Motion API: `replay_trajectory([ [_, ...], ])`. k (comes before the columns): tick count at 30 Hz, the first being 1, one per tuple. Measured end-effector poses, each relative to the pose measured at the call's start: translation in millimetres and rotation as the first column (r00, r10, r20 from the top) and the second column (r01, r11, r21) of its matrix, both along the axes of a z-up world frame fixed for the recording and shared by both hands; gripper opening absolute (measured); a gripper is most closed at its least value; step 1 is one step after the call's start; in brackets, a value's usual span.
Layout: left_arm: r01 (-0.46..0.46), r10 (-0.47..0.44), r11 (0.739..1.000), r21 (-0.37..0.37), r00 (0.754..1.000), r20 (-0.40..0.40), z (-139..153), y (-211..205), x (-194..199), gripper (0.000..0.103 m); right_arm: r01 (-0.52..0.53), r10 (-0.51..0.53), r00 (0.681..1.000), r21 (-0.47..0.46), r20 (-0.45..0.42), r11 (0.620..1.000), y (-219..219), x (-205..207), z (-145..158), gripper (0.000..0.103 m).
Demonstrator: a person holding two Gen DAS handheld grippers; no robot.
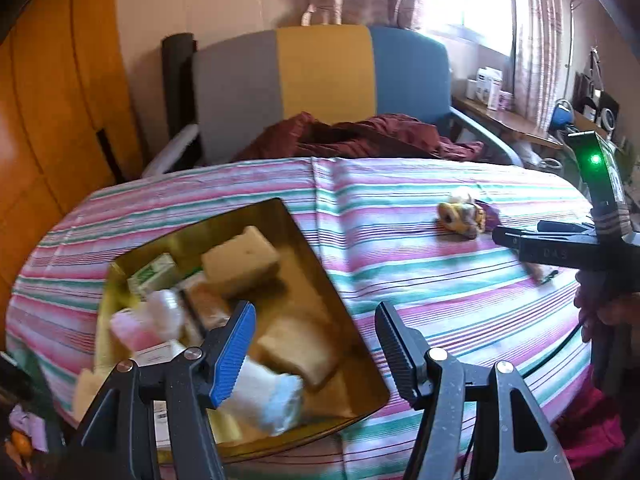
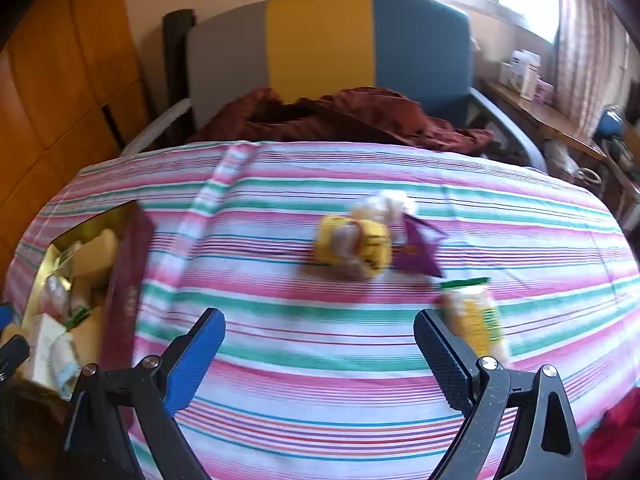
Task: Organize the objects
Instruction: 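Grasp the yellow knitted plush with the left tool while the right tool grasps the purple packet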
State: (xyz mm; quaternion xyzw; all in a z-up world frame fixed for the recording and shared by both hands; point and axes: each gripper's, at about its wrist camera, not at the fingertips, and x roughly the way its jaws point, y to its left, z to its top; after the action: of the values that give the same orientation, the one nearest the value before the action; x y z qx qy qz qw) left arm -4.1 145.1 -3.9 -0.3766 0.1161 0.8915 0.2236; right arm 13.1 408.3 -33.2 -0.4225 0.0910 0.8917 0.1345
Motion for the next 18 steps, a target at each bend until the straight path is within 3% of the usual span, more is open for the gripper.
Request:
replay_trajectory([
  [13,0.128,-0.127,0.992,-0.006,0.990,0.055,-9,79,-22,0.063,0.110,-0.111,0.993,0.047,0.031,0.993,82,15,-6,0.096],
  [18,0.173,-0.175,0.984,0.036,0.979,0.101,-16,115,-35,0.063,0.154,-0.154,0.988,0.027,0.015,0.988,104,23,-10,0.096],
])
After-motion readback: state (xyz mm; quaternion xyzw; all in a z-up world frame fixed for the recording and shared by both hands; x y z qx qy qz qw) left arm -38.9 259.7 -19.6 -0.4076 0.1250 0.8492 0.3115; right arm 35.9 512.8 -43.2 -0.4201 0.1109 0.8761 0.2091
